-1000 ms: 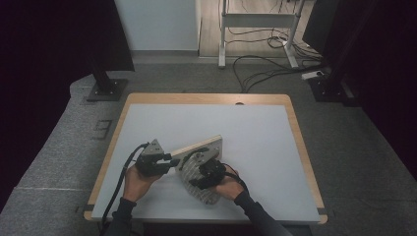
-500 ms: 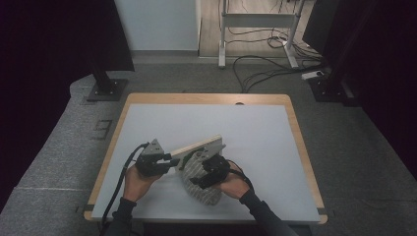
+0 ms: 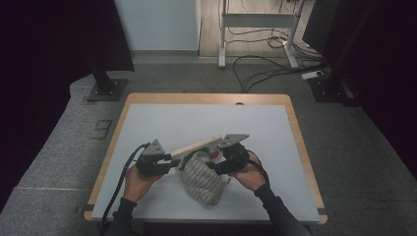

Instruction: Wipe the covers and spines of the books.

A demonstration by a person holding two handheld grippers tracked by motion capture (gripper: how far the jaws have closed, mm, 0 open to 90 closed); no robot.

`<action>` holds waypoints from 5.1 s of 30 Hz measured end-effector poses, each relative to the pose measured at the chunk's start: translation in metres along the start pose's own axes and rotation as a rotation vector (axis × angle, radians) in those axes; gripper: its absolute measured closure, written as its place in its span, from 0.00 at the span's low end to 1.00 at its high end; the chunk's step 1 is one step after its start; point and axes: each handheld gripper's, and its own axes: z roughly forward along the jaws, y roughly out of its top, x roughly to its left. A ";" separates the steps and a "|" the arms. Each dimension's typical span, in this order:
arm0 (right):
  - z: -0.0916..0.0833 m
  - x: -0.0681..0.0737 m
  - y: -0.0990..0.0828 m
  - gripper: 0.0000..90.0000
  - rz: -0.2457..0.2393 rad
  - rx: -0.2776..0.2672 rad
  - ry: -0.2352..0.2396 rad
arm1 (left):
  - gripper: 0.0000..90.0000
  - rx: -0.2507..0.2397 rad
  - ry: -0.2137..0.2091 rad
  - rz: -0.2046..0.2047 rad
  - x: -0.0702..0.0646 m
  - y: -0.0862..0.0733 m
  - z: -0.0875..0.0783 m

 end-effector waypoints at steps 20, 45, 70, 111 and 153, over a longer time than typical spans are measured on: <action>0.026 -0.049 -0.003 0.28 0.043 -0.044 0.023 | 0.71 0.004 -0.011 0.003 -0.002 0.000 -0.002; 0.027 -0.047 -0.005 0.49 -0.004 -0.059 0.014 | 0.31 -0.006 -0.051 0.009 -0.036 -0.011 -0.022; 0.027 -0.047 -0.006 0.49 -0.001 -0.061 0.012 | 0.07 0.106 -0.075 0.048 -0.071 -0.007 0.067; 0.026 -0.045 -0.009 0.50 0.009 -0.070 0.010 | 0.73 0.106 0.001 0.010 -0.052 -0.032 -0.010; 0.025 -0.044 -0.009 0.50 0.007 -0.070 0.004 | 0.73 0.187 0.157 -0.078 0.002 -0.057 -0.011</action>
